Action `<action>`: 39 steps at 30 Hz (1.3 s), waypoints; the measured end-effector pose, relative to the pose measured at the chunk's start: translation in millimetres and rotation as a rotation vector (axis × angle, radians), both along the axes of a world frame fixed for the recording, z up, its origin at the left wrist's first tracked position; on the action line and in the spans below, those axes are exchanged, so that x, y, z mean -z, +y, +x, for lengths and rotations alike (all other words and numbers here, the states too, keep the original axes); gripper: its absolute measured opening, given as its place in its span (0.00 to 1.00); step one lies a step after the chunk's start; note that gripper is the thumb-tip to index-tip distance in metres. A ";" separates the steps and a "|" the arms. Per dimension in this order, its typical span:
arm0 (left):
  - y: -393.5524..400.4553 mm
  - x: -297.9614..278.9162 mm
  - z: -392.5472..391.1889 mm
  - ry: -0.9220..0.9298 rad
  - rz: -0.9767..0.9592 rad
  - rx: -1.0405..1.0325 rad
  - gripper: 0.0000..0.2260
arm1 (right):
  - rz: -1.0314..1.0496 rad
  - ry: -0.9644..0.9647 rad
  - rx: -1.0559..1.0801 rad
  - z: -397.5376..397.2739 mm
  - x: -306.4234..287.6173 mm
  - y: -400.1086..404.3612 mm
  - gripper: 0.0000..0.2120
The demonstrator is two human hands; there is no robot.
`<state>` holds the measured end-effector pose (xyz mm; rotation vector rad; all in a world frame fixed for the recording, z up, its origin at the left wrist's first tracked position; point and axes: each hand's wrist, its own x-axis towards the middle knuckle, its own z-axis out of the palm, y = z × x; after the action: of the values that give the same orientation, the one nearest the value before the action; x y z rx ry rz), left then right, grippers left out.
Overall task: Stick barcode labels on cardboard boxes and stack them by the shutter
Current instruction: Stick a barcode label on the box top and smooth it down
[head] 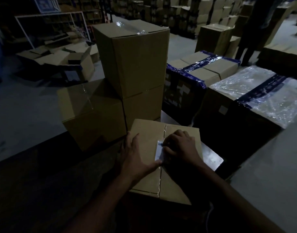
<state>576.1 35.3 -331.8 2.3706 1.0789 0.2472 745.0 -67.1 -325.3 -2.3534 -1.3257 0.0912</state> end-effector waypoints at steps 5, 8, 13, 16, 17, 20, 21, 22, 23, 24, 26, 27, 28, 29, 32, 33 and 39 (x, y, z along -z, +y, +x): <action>2.6 0.7 2.1 0.020 0.017 -0.005 0.58 | 0.031 -0.006 -0.074 1.6 2.8 4.1 0.10; 2.4 1.8 2.7 0.027 0.020 -0.012 0.58 | 0.055 0.006 -0.097 5.6 5.4 4.5 0.08; 3.5 4.0 2.5 -0.003 0.005 -0.023 0.58 | 0.047 -0.008 -0.125 8.0 6.9 5.7 0.11; 3.4 5.7 0.7 -0.053 -0.011 -0.025 0.57 | 0.057 0.033 -0.124 8.2 6.3 4.8 0.09; 3.7 5.6 0.9 -0.058 -0.006 -0.024 0.56 | 0.058 0.034 -0.119 8.0 6.3 4.8 0.10; 3.7 3.7 1.8 -0.041 0.018 -0.015 0.56 | 0.042 0.028 -0.104 8.0 4.8 5.5 0.10; 3.5 3.7 1.6 -0.041 0.018 -0.015 0.56 | 0.031 0.037 -0.110 7.9 4.3 5.2 0.09; 3.0 3.7 1.4 -0.046 0.015 -0.016 0.56 | 0.028 0.050 -0.114 7.7 3.7 4.3 0.08; 2.4 3.8 0.9 -0.052 0.014 -0.019 0.56 | 0.035 0.063 -0.106 7.3 3.2 3.1 0.08; 1.9 3.9 0.6 -0.060 0.017 -0.023 0.56 | 0.049 0.069 -0.088 6.9 2.8 1.7 0.09; 1.5 4.0 0.3 -0.074 0.015 -0.031 0.56 | 0.070 0.052 -0.049 5.7 3.1 -1.3 0.10; 1.7 4.3 0.2 -0.080 0.011 -0.032 0.56 | 0.070 0.043 -0.037 4.3 3.7 -2.9 0.10; 2.0 4.6 0.1 -0.081 0.009 -0.030 0.56 | 0.069 0.041 -0.024 3.1 4.3 -4.3 0.09; 2.2 4.6 0.1 -0.079 0.010 -0.026 0.56 | 0.070 0.049 -0.007 2.6 5.3 -5.6 0.08; 2.1 5.5 0.1 -0.081 0.010 -0.024 0.56 | 0.086 0.047 0.033 1.7 7.4 -8.2 0.10; 1.9 5.6 0.0 -0.085 0.003 -0.026 0.56 | 0.087 0.038 0.036 1.2 7.5 -8.1 0.10; 2.5 5.6 -0.1 -0.092 0.010 -0.022 0.55 | 0.092 0.029 0.056 -0.3 6.9 -9.4 0.10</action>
<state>576.0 37.7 -337.4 2.3334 1.0629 0.3665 744.7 -76.5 -332.2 -2.3012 -1.2236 0.0467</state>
